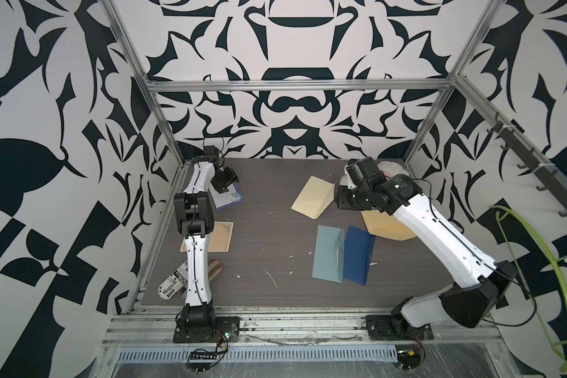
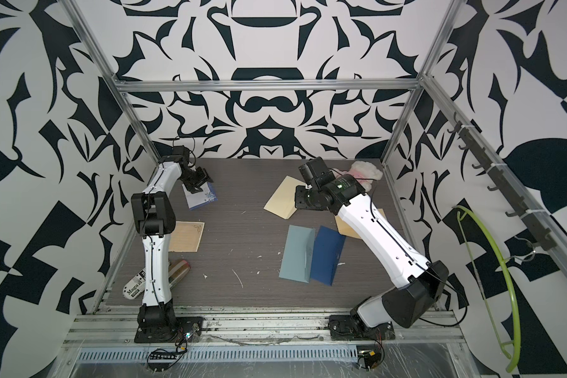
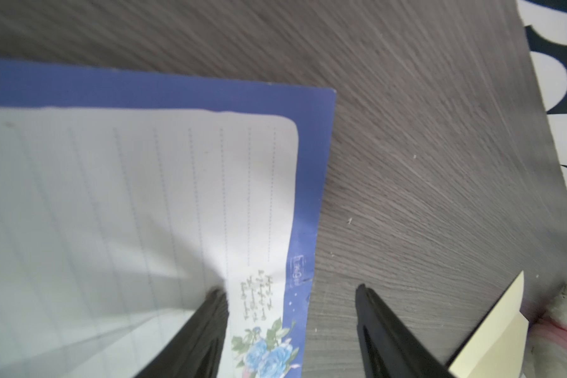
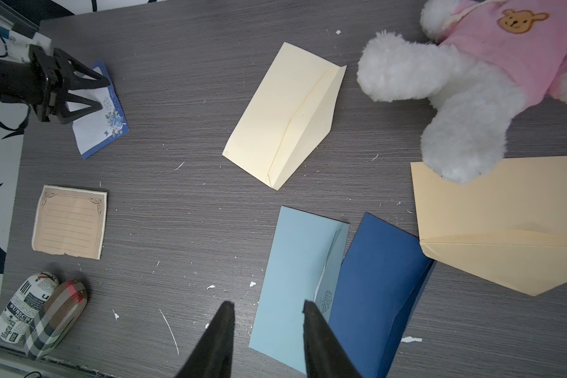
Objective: Take the letter paper out of the envelope
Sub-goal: Place the letter paper at the center of the board.
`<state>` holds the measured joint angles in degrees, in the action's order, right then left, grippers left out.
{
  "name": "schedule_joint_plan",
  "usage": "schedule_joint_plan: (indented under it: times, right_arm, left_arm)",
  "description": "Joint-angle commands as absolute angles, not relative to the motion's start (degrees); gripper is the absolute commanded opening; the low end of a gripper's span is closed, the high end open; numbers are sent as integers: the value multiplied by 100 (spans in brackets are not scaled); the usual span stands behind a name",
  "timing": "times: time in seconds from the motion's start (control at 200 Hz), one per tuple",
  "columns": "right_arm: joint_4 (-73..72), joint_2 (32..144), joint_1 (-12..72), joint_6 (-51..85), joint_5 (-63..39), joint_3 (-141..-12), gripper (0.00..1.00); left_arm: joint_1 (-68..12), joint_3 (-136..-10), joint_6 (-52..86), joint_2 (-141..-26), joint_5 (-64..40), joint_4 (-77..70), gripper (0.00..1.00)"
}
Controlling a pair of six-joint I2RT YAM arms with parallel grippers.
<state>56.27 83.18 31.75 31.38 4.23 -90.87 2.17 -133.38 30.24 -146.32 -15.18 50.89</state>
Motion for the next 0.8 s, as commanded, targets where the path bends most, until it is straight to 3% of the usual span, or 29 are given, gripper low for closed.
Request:
schedule_joint_plan:
  times: [0.0,0.795]
  right_arm:
    - [5537,8135,3189,3190,448,-9088,38]
    - [5260,7840,3190,3433,557,-8661,36]
  left_arm:
    - [225,-13120,3081,-14653,-1647,4954,67]
    - [130,-12387,3727,-13258,-1856,4205,67]
